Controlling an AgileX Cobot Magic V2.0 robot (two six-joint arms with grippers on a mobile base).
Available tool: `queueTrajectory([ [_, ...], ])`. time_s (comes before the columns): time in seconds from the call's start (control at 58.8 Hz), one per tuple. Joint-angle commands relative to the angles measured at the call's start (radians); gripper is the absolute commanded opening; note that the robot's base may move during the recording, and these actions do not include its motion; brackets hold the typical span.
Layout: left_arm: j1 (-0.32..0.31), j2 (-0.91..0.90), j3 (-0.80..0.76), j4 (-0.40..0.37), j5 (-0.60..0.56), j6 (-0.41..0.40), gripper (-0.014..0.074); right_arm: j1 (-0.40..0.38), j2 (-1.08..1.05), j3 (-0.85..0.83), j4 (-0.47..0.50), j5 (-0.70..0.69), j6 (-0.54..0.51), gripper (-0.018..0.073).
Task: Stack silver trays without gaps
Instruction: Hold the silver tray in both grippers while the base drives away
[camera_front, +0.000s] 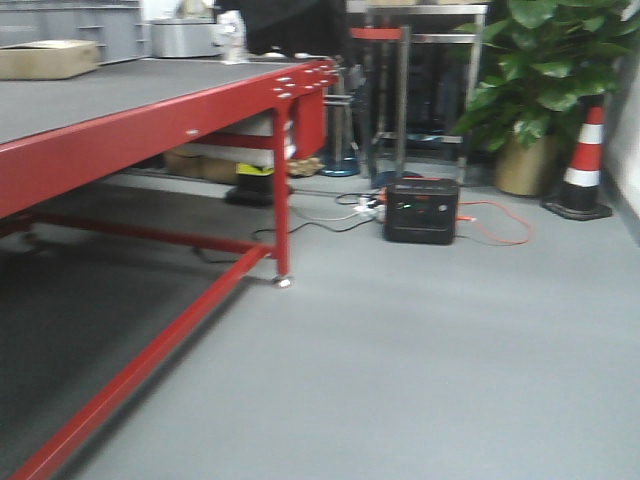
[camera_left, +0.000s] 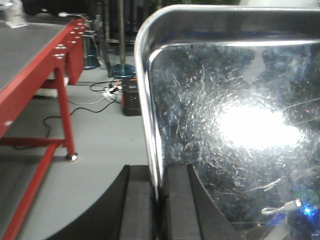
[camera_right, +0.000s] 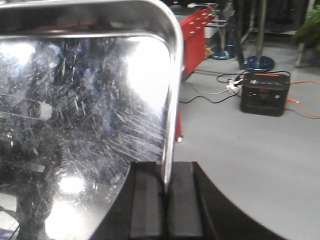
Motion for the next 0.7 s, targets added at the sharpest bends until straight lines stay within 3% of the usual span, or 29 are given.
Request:
queueTrajectory([
  [0.0,-0.023,-0.004,-0.011,-0.039,-0.086,0.007,-0.0007,0.017,-0.010,-0.006,0.040,-0.069,-0.011,-0.0079],
  [0.68,-0.017,-0.004,-0.011,-0.039,-0.086,0.007,-0.0007,0.017,-0.010,-0.006,0.040,-0.075,-0.011,-0.0079],
])
